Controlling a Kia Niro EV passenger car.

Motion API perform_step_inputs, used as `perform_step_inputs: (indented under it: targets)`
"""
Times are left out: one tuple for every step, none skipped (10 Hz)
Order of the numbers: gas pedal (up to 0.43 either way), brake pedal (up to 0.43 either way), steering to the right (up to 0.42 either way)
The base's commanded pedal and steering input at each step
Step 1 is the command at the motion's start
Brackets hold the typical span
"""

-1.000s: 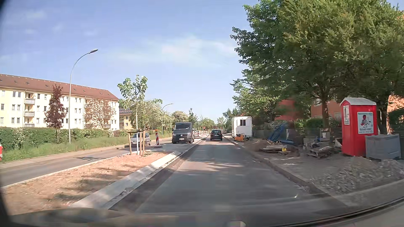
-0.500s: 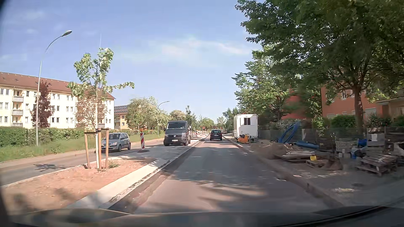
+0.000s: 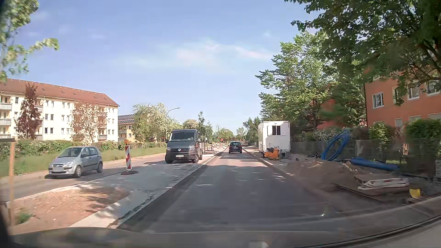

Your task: Follow the waypoints while adhering to traffic rules and regulations

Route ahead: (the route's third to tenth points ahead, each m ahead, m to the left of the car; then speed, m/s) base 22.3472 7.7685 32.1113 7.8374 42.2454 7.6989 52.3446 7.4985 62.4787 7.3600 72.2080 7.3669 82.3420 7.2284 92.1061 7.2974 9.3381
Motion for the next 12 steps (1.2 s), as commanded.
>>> perform_step_inputs:
  targets:
    - [0.150,0.000,0.000]
    - [0.150,0.000,-0.001]
    - [0.150,0.000,-0.001]
    - [0.150,0.000,-0.002]
    - [0.138,0.000,-0.002]
    - [0.138,0.000,-0.002]
    - [0.138,0.000,-0.002]
    - [0.130,0.000,-0.002]
    - [0.079,0.000,-0.002]
    - [0.047,0.000,-0.002]
    - [0.047,0.000,-0.001]
    - [0.047,0.000,-0.002]
